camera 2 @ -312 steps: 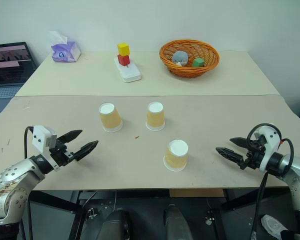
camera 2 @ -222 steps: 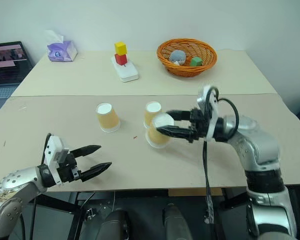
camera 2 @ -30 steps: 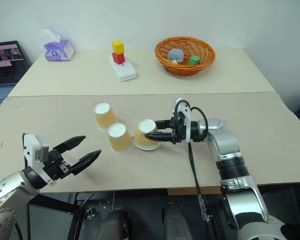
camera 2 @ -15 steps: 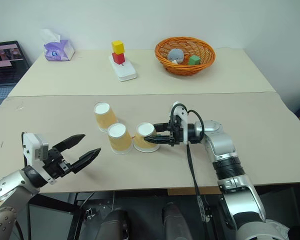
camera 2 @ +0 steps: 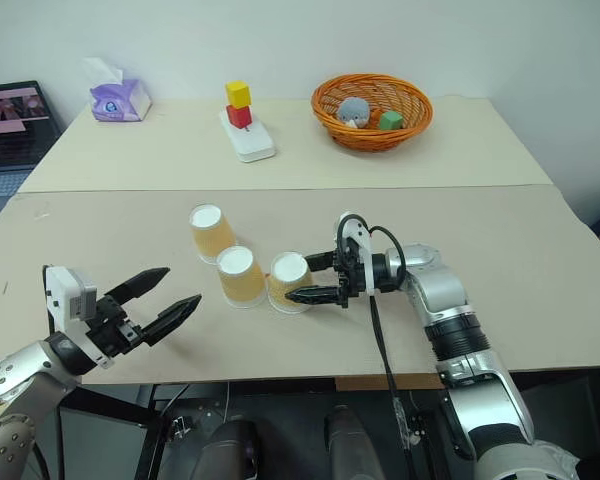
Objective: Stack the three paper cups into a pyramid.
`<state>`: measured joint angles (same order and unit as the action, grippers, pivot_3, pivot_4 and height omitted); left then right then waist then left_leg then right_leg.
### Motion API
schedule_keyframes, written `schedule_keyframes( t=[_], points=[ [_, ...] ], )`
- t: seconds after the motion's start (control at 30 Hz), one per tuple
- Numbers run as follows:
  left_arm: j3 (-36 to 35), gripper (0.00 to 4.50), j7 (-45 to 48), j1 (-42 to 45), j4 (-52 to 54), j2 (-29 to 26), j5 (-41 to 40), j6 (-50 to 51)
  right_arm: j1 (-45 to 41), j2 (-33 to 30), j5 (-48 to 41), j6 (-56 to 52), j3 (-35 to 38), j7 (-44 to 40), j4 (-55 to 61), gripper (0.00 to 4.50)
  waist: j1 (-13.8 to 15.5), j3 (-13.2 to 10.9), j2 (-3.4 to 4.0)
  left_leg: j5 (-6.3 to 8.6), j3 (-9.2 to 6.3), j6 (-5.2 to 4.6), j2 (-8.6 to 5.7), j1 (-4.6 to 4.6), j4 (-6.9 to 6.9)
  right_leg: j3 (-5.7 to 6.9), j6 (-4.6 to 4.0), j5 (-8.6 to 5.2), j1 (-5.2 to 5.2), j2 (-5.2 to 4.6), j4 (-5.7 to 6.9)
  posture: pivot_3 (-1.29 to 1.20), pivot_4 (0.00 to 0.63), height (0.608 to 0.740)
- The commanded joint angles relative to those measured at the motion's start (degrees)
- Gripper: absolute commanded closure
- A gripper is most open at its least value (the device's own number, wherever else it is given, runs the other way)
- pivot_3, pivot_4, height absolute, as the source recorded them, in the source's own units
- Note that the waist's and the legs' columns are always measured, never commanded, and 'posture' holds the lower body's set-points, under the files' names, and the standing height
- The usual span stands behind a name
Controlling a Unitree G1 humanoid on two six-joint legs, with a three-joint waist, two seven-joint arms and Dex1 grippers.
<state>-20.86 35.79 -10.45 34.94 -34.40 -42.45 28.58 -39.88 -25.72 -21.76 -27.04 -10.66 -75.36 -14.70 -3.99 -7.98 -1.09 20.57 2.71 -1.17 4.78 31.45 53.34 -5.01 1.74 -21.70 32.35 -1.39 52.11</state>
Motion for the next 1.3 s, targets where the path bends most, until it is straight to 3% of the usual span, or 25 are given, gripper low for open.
schedule_keyframes(
  t=[0.03,0.53,0.67,0.87,1.3],
  points=[
    [0.2,0.11,0.2,1.6,-0.2,0.1,0.1,-1.3,0.3,-2.3,-3.4,-3.6,2.1,-2.5,2.9,0.31,0.1,0.0,0.0,0.0,-0.02,0.0,0.0,0.0,0.0,0.02,0.0,0.0,-0.01,0.0,0.0,0.0,0.15,0.658],
    [2.6,0.11,0.8,3.7,-1.6,0.7,0.3,-1.1,1.7,-9.4,-5.2,-5.0,6.5,-2.8,5.3,0.31,0.0,0.0,-0.01,0.0,-0.05,0.0,-0.01,0.0,0.0,0.02,0.0,0.0,-0.02,0.0,-0.01,0.0,0.15,0.658],
    [-1.9,0.11,-1.0,4.0,-1.9,0.4,-1.8,-0.5,1.0,-13.1,-6.7,-4.8,10.0,-3.6,4.4,0.31,0.1,0.0,-0.03,0.0,-0.04,0.0,-0.02,0.0,0.0,0.02,0.0,0.0,-0.04,-0.02,-0.02,0.0,0.15,0.658],
    [-8.5,0.11,-7.8,6.6,-7.5,1.3,-3.1,0.5,-1.4,-13.6,-8.3,-5.6,16.4,1.2,0.5,0.31,-0.1,0.0,-0.04,0.0,-0.06,0.0,-0.02,-0.03,0.0,0.02,0.0,0.0,-0.05,0.0,-0.01,0.0,0.15,0.658],
    [-4.0,0.11,-8.1,13.5,-14.7,0.1,0.9,-0.3,2.3,-13.1,-16.8,-12.8,18.1,5.1,15.8,0.31,0.2,0.0,-0.05,0.0,-0.12,0.0,-0.04,0.0,0.0,0.07,0.0,0.0,-0.09,-0.03,-0.04,0.0,0.15,0.658]
  ],
)
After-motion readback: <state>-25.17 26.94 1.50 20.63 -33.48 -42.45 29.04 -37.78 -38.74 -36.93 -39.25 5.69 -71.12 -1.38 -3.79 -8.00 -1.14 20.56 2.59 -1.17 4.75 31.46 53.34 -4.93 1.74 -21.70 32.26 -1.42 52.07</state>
